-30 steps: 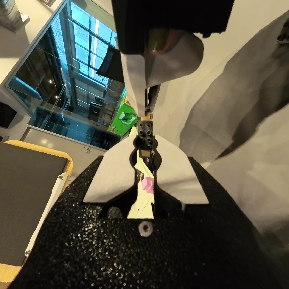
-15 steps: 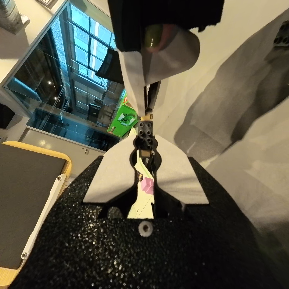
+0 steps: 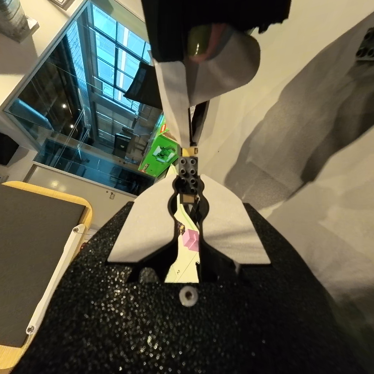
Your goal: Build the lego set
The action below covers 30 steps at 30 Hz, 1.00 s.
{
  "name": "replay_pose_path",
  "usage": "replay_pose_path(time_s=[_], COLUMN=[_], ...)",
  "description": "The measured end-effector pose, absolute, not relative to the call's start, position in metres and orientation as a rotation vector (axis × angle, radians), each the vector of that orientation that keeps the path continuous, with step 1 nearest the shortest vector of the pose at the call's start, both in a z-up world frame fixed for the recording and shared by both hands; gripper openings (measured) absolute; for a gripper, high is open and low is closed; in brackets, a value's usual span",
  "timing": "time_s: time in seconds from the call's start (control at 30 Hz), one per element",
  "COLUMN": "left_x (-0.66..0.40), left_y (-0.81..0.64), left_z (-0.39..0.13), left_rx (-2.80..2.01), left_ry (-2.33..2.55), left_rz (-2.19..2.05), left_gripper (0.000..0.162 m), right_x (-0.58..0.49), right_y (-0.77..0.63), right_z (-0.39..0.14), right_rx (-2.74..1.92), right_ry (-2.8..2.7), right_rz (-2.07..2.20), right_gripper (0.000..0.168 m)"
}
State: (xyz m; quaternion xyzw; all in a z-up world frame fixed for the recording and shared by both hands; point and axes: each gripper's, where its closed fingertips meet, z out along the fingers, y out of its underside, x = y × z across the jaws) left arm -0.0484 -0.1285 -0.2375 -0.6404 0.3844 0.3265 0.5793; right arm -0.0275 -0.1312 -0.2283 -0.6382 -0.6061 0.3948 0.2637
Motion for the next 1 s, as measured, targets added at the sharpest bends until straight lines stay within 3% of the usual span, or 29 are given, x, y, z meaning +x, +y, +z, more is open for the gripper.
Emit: replay_pose_path(time_s=[0.23,0.53,0.7,1.0], left_x=[-0.049,-0.049,-0.047,-0.044], left_y=[-0.128,-0.129,-0.13,-0.13], left_z=[-0.238,-0.237,-0.238,-0.239], left_rx=[-1.505,-1.523,-1.526,-1.527], left_ry=[0.89,0.856,0.854,0.861], left_rz=[0.76,0.686,0.645,0.61], left_gripper=[0.016,0.016,0.016,0.016], right_x=[-0.025,-0.013,-0.019,-0.025], right_y=[-0.128,-0.132,-0.135,-0.137], right_z=[-0.222,-0.224,-0.232,-0.233], right_rx=[-1.663,-1.008,-0.678,-0.549], right_ry=[-1.642,-1.986,-2.071,-2.123], right_rz=[1.06,0.732,0.439,0.401], right_gripper=[0.024,0.04,0.038,0.038])
